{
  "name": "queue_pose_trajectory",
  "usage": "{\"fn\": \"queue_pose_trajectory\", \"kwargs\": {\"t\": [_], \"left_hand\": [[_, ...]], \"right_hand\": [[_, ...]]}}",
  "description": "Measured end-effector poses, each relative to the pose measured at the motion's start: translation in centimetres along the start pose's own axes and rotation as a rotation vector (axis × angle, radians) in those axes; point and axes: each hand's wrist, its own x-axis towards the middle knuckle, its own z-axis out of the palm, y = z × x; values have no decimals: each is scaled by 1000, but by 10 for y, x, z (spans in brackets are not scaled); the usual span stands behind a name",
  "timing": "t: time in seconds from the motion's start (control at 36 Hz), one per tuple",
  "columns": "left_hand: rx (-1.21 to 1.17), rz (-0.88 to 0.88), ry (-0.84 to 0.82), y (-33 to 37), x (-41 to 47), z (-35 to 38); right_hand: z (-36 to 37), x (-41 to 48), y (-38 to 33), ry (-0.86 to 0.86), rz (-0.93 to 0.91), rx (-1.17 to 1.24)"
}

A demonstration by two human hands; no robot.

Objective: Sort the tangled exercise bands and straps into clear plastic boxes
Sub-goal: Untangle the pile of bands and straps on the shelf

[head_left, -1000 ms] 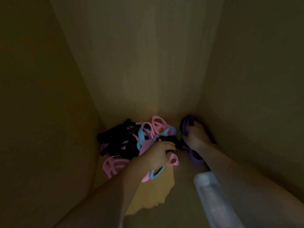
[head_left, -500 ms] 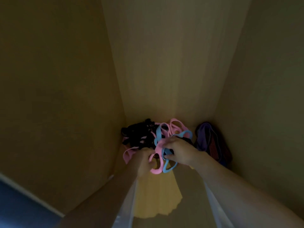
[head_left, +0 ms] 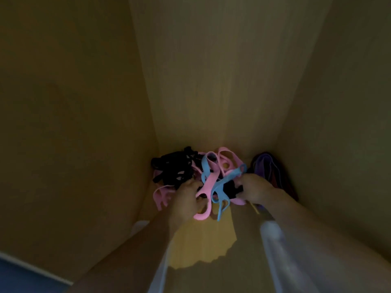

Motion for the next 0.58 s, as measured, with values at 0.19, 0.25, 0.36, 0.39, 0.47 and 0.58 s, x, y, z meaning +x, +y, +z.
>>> {"fn": "queue_pose_trajectory", "kwargs": {"t": [0.19, 0.25, 0.36, 0.39, 0.47, 0.58], "left_hand": [[-166, -122, 34, 11, 11, 25], [-178, -165, 70, 13, 14, 27], [-132, -224, 58, 15, 22, 31], [-105, -248, 61, 16, 23, 30], [-20, -214, 101, 17, 24, 25], [-20, -124, 142, 21, 24, 7]], "right_hand": [[-1, 0, 3, 73, -15, 140], [-1, -2, 3, 68, -16, 170], [-7, -4, -3, 83, -43, 196], [-7, -5, -4, 94, -51, 207], [-10, -7, -9, 129, -78, 241], [-17, -6, -17, 161, -138, 304]]}}
